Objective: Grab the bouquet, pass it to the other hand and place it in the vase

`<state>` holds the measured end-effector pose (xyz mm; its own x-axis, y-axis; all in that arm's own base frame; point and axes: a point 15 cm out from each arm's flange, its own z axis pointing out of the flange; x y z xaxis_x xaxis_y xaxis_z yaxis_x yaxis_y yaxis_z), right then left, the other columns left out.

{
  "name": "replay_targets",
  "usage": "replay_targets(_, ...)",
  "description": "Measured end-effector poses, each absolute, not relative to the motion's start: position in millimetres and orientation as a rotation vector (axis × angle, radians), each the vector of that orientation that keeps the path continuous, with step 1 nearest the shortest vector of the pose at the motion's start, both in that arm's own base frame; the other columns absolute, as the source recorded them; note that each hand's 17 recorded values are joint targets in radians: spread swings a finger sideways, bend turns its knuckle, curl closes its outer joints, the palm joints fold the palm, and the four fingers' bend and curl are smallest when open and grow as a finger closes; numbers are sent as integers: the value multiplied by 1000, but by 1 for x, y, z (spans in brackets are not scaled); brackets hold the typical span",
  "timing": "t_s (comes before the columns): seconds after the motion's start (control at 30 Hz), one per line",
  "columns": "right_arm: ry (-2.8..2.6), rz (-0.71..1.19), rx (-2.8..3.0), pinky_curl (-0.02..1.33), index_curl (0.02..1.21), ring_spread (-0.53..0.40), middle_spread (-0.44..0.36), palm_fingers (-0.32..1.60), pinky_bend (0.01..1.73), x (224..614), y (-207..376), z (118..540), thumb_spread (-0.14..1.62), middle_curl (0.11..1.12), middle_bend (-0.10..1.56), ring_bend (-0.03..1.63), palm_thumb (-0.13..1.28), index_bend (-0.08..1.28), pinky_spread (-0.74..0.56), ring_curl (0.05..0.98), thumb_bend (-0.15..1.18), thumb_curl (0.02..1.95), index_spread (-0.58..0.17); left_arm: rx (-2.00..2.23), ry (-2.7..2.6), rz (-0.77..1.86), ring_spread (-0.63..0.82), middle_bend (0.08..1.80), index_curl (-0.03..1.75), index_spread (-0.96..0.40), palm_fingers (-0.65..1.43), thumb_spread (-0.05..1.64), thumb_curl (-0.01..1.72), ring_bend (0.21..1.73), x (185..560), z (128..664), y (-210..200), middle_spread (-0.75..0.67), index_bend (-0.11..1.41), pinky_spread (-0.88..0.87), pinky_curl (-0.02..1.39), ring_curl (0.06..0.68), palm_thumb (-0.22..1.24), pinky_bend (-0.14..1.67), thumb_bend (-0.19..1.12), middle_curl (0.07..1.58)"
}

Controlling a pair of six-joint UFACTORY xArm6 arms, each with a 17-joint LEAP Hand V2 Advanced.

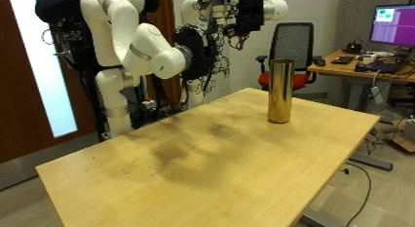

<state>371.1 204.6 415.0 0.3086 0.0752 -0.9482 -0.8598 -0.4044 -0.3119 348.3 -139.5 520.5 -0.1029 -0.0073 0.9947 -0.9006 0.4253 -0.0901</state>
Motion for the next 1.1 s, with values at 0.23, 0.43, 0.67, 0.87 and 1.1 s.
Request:
replay_targets(0.23,753,1209,-1598,1080,1003,-187,-131,1116,1092,385,202,416,302,780,1351,1434,1221,1027,-252,662,-16,992,-269,846,-1472,952,-494,901,123,-232,1171,874,393,1244,351,523,-140,-530,220,-664,557,463,799,1133,-3,774)
replay_targets(0.43,806,1184,-1529,993,954,-216,-159,963,1145,397,185,410,668,755,1208,1335,960,844,-305,631,-61,834,-279,858,-1469,1010,-459,948,191,-423,1172,825,466,1325,360,530,-141,-562,520,-612,601,516,965,1219,-6,874)
replay_targets(0.67,821,1186,-1506,826,779,-237,-134,198,1057,398,180,402,844,635,795,1170,916,340,-458,559,-25,685,-304,891,-1493,1048,-428,1059,330,-585,1067,530,645,1406,368,537,-134,-563,787,-560,647,575,1095,1237,-19,971)
replay_targets(0.87,831,1200,-1487,590,514,-2,-9,-143,596,400,174,396,906,407,352,629,856,174,57,322,-34,590,-382,914,-1541,1074,-417,1102,465,-644,1025,393,743,1439,372,553,-126,-544,823,-541,677,599,1106,1240,-20,996)
replay_targets(1.1,865,1190,-1454,431,300,96,23,-88,427,408,159,390,913,338,190,398,835,112,234,245,-28,530,-413,980,-1579,1144,-411,1148,679,-690,995,301,817,1465,382,572,-97,-529,791,-530,705,609,1112,1251,-21,1005)
